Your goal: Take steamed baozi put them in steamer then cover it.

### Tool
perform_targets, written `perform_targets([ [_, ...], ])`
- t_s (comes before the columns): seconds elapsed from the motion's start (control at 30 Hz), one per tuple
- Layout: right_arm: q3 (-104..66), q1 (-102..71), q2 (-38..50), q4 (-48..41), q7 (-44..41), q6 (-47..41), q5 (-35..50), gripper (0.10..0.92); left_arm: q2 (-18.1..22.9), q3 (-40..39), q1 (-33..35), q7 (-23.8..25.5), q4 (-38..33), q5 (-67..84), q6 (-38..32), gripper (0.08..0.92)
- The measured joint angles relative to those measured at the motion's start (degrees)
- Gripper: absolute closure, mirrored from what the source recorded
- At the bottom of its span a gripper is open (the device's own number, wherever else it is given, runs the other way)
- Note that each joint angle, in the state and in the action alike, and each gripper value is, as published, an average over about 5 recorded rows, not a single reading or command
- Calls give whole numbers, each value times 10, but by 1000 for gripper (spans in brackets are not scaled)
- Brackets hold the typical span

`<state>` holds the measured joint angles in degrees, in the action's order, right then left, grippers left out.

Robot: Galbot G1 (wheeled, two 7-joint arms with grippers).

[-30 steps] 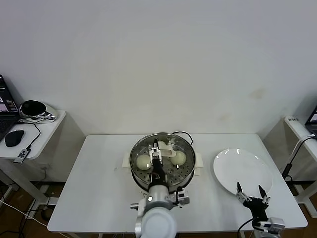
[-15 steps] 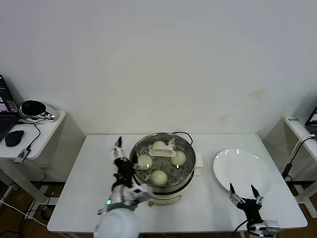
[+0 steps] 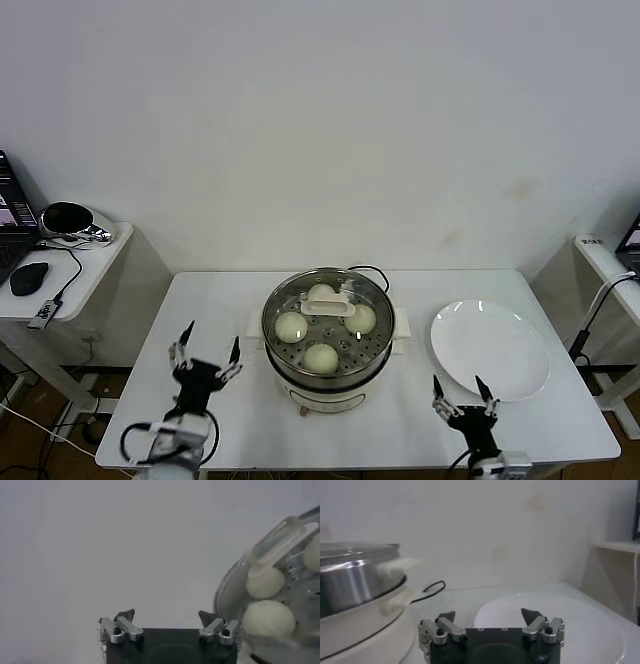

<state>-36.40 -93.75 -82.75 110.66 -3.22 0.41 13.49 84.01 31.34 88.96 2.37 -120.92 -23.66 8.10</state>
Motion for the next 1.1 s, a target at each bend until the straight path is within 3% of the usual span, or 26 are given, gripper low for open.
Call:
perform_targets([
  [0.2,22,-3,15,2,11,-7,5,203,-2,28,60,2,19,96,-32,177],
  [0.5,29,-8,36,7,26,-12,17,203,14,45,116,14,13,165,-15,177],
  [1.1,5,-29,39,32,28,-28,16,203,25,71,164,43,-35,209,7,177],
])
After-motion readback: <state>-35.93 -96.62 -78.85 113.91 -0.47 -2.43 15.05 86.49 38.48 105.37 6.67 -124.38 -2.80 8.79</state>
